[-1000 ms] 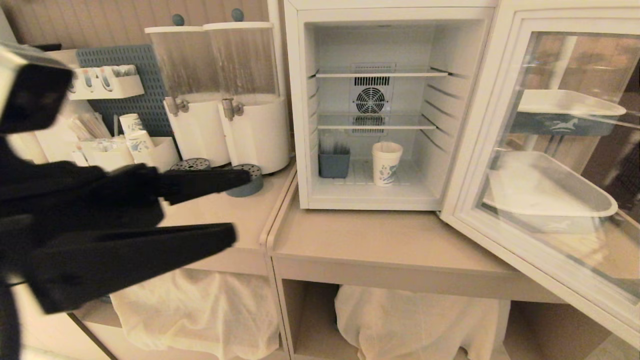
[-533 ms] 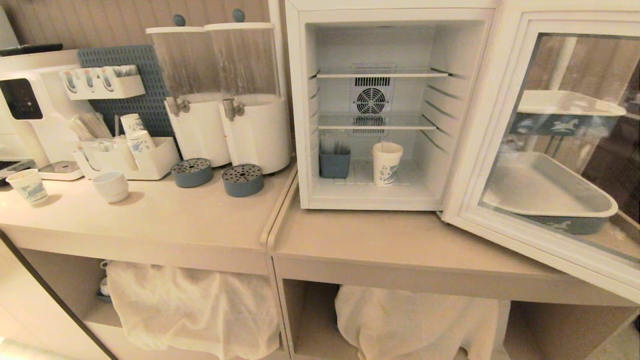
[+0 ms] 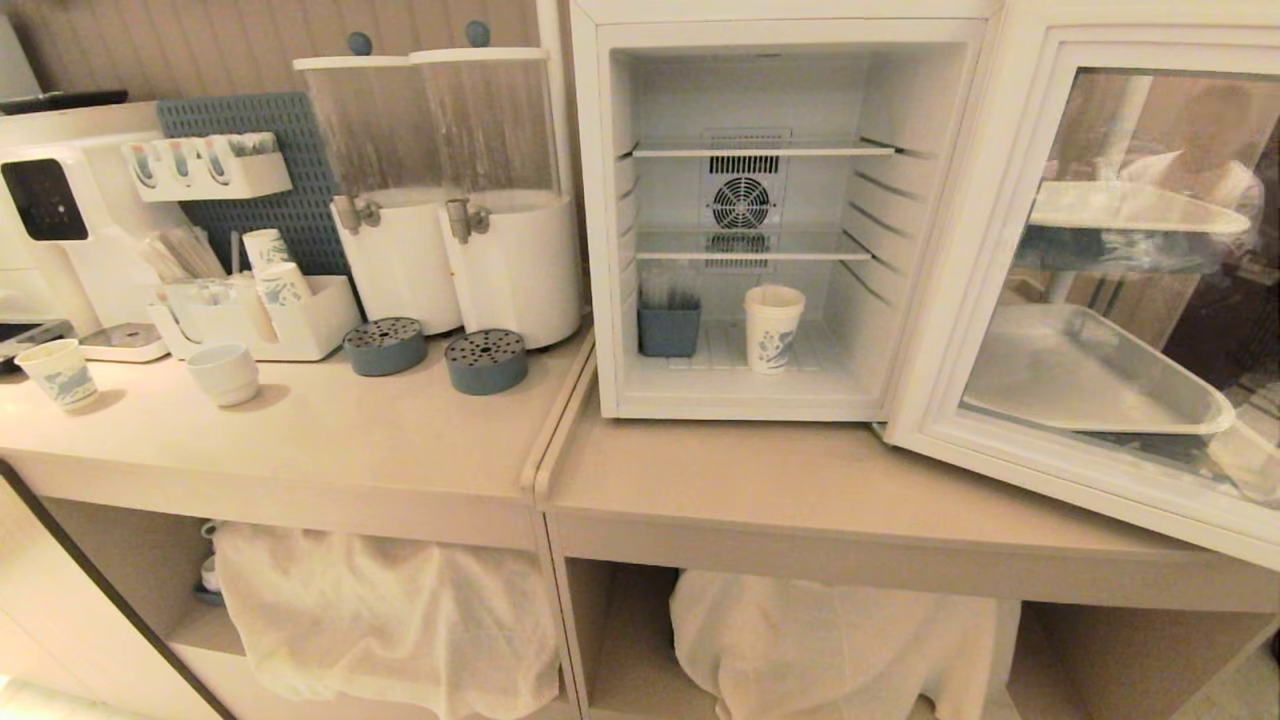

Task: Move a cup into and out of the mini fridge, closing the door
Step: Take the paper cup out of the freezer

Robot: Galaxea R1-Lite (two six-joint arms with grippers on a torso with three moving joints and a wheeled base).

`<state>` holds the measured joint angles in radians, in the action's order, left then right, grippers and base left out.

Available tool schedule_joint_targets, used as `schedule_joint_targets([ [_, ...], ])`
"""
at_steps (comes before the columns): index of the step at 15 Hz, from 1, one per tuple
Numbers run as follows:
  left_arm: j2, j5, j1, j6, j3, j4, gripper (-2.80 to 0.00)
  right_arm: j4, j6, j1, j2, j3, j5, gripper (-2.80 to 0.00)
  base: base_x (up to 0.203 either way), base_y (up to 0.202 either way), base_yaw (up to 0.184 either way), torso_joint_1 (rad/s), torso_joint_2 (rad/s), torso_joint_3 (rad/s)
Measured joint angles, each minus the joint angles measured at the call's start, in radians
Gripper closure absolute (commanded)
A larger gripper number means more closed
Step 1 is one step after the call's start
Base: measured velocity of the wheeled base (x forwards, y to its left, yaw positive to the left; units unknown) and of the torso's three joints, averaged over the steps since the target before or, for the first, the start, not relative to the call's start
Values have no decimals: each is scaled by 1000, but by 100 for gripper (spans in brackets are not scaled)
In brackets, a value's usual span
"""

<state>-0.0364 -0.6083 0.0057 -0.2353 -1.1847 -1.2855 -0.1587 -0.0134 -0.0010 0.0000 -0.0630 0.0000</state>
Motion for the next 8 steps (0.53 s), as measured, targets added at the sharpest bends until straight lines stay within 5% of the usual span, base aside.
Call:
schedule_joint_targets([
  [2,22,143,0,25,160,59,-280,2,0,0,0,0,0,0,0,0,0,0,0,0],
  [4,32,263,1,58,332,258,-280,1,0,0,0,0,0,0,0,0,0,0,0,0],
  [8,36,319,1,136,623,713,-280,2,0,-1,0,0,0,0,0,0,0,0,0,0],
])
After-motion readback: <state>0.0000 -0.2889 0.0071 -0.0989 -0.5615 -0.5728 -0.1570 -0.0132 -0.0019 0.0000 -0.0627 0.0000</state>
